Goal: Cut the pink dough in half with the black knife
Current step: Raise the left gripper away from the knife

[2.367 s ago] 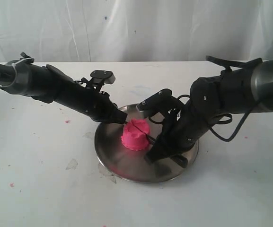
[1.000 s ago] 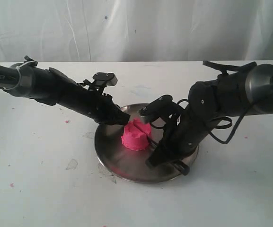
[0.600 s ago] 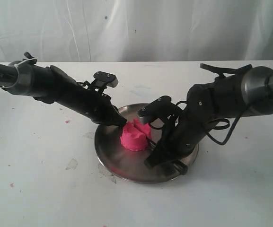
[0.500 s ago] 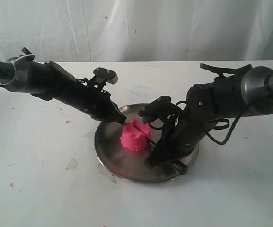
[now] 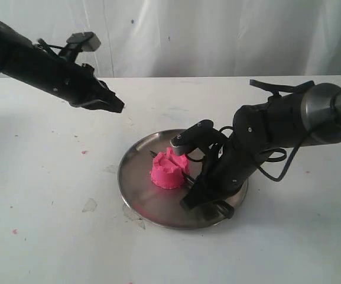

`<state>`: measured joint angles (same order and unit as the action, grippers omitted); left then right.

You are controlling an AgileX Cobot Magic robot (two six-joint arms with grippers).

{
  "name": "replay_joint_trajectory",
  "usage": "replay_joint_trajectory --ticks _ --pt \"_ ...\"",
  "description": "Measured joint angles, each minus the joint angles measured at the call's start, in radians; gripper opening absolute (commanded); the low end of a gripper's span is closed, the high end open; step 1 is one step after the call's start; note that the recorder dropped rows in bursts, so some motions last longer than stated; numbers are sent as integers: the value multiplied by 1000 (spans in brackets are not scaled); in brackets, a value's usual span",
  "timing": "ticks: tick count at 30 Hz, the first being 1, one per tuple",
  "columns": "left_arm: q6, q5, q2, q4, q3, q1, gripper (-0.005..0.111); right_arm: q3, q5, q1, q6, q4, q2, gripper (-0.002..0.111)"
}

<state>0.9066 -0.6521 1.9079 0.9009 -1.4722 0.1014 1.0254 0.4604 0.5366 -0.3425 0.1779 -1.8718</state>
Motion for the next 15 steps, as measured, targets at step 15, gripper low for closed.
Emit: replay_joint_trajectory --ticks 15 --pt "-158 -101 -401 -58 114 -77 0 2 8 0 0 -8 0 5"
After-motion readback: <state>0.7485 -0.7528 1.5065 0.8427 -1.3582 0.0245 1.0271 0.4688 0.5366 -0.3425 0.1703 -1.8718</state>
